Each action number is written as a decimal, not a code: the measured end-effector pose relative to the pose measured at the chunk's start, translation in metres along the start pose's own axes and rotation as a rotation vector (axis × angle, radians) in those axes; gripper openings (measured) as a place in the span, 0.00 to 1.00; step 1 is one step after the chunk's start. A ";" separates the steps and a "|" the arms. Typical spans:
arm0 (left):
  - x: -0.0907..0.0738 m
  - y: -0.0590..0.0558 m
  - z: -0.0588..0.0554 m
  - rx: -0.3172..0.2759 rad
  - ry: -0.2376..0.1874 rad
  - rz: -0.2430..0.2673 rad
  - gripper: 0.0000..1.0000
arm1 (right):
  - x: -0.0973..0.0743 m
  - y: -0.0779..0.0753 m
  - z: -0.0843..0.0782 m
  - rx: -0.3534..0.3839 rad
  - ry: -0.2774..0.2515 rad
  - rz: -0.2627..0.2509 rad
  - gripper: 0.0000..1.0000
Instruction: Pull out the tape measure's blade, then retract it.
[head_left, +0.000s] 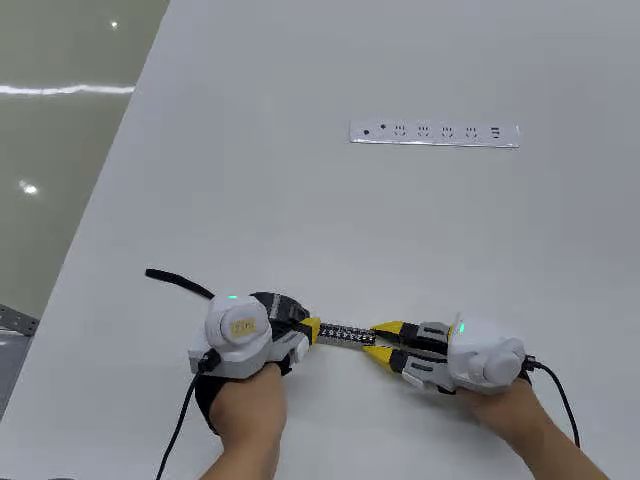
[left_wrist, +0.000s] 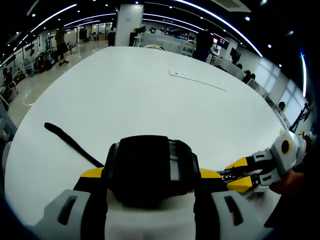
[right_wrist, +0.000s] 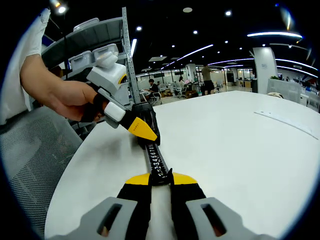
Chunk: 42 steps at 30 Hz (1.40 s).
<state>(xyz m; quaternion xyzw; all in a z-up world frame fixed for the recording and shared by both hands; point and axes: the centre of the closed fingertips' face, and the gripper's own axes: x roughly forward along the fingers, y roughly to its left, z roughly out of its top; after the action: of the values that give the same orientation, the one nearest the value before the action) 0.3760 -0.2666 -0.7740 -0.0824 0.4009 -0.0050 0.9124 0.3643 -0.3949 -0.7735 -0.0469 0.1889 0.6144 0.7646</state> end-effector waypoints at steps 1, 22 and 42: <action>0.000 0.000 0.000 -0.001 0.000 -0.001 0.69 | 0.000 0.001 0.001 -0.001 0.000 0.000 0.13; 0.000 0.001 0.002 -0.027 0.003 -0.023 0.67 | 0.010 -0.001 0.005 0.001 -0.008 0.006 0.13; -0.001 0.000 0.003 -0.034 0.002 -0.028 0.67 | 0.025 0.002 0.009 -0.028 -0.001 0.033 0.13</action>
<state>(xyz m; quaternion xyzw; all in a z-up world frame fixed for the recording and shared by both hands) 0.3775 -0.2657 -0.7720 -0.1034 0.4006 -0.0110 0.9104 0.3688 -0.3681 -0.7733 -0.0541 0.1810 0.6294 0.7538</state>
